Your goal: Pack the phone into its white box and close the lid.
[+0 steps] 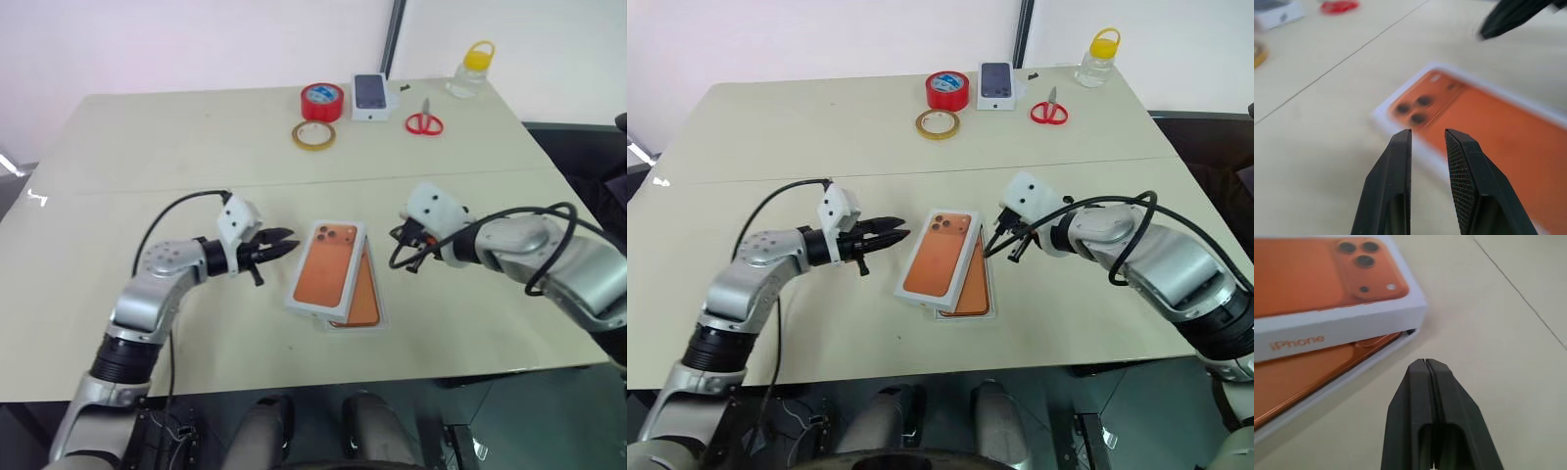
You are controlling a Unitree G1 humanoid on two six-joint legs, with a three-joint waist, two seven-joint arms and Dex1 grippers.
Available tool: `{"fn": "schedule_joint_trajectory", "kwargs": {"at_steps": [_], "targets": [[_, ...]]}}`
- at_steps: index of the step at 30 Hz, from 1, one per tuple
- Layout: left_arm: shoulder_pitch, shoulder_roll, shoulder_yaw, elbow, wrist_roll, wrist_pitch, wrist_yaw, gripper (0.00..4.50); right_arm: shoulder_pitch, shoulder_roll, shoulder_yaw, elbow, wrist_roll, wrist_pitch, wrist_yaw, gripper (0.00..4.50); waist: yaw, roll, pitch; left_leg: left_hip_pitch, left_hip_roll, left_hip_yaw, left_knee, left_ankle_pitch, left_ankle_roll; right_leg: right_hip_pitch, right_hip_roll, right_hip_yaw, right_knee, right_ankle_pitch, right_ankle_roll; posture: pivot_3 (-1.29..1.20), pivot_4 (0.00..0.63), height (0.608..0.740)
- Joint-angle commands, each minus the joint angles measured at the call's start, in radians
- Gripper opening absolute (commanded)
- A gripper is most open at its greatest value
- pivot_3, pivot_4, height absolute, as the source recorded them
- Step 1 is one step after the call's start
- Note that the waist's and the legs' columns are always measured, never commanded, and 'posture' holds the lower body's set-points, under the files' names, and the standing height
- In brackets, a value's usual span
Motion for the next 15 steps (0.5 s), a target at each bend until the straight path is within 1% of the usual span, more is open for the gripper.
{"fn": "schedule_joint_trajectory", "kwargs": {"at_steps": [1,3,5,8,15], "targets": [[-0.050,0.018,-0.032,0.056,0.070,0.065,0.047,1.12,-0.001,0.018,0.024,-0.033,-0.109,-0.020,0.058,0.05,0.009,0.000,0.000,0.000,0.000,0.000,0.000,0.000,0.000,0.000,0.000,0.000,0.000,0.000,0.000,0.00,0.150,0.740],[-0.066,0.028,-0.090,0.084,0.126,0.067,0.043,1.12,0.003,0.037,0.031,-0.038,-0.145,-0.014,0.081,0.05,0.020,0.000,0.000,0.000,0.000,0.000,0.000,0.000,0.000,0.000,0.000,0.000,0.000,0.000,0.000,0.00,0.150,0.740],[-0.071,0.022,-0.122,0.092,0.141,0.047,0.022,1.12,0.006,0.056,0.032,-0.043,-0.175,-0.006,0.100,0.05,0.023,0.000,0.000,0.000,-0.001,0.000,0.000,0.000,-0.001,0.000,0.000,0.000,-0.001,0.000,0.000,0.00,0.150,0.740],[-0.079,0.006,-0.156,0.094,0.151,0.028,-0.005,1.12,0.014,0.079,0.027,-0.051,-0.213,0.004,0.127,0.05,0.025,0.000,0.000,-0.001,-0.001,0.000,0.000,0.002,-0.004,-0.001,-0.001,0.000,-0.001,0.000,0.000,0.00,0.150,0.740],[-0.115,-0.041,-0.206,0.078,0.137,0.035,-0.080,1.12,0.035,0.109,0.014,-0.069,-0.283,0.014,0.177,0.05,0.022,0.000,0.000,-0.001,-0.001,0.000,0.000,0.002,-0.004,-0.001,-0.001,0.000,-0.001,0.000,0.000,0.00,0.150,0.740]]}}
